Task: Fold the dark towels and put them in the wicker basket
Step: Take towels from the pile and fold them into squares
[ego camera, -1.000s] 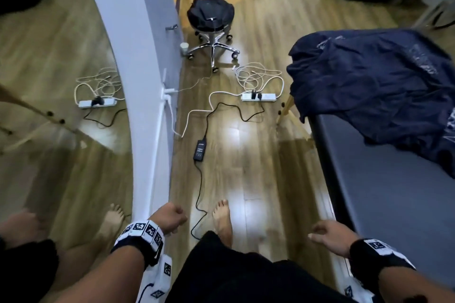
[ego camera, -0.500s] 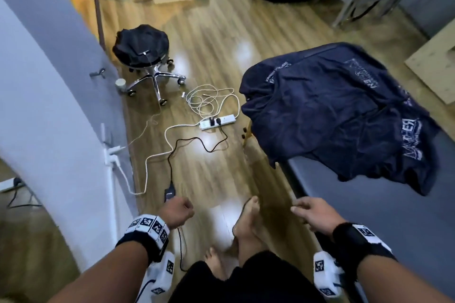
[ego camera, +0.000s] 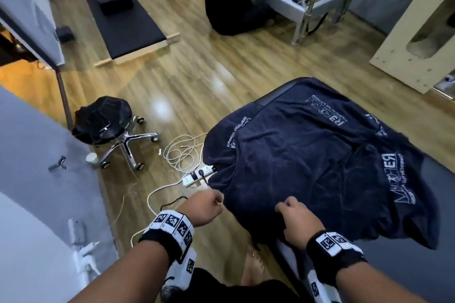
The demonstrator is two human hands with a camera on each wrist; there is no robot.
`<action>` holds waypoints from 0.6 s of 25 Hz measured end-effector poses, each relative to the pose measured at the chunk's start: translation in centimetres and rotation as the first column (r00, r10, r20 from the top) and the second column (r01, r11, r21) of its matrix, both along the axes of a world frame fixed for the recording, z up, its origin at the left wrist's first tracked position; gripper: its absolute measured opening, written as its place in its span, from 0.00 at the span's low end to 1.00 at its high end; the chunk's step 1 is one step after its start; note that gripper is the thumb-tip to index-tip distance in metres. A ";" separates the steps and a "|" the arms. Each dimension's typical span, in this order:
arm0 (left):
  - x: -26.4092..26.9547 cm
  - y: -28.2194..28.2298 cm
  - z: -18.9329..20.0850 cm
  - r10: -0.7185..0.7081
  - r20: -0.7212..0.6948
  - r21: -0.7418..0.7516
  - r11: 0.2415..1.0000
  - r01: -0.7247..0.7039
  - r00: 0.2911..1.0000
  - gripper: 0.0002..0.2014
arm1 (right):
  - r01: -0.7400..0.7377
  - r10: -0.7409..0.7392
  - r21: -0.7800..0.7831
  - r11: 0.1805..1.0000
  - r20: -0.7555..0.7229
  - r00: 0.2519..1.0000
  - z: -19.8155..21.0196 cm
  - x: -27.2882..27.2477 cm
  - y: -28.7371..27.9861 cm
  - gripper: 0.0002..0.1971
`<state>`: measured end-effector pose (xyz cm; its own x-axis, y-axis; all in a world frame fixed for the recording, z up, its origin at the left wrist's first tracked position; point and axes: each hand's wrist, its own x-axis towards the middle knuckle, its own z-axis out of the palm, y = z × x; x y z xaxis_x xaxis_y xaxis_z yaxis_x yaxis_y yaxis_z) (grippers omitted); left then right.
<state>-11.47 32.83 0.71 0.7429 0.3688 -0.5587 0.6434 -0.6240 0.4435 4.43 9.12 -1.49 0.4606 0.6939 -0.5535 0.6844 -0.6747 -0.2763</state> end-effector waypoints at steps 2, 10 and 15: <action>2.7 0.3 0.5 -0.102 -0.014 0.003 0.995 0.102 0.995 0.12 | -0.088 0.089 -0.045 0.995 0.015 0.996 -0.8 0.6 0.1 0.18; 11.2 -0.4 2.4 -0.412 0.113 -0.105 0.900 0.423 0.904 0.19 | 0.263 -0.264 0.209 0.942 -0.022 0.964 1.6 3.0 2.3 0.05; 14.1 -2.6 3.1 -0.522 0.182 0.018 0.849 0.528 0.834 0.28 | 0.453 -0.468 0.372 0.810 -0.053 0.882 4.8 4.1 5.0 0.05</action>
<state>2.64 30.23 3.79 0.9054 -0.1197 -0.4073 0.1343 -0.8294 0.5422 8.50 14.15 3.33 0.7928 0.5416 -0.2795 0.3344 -0.7700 -0.5434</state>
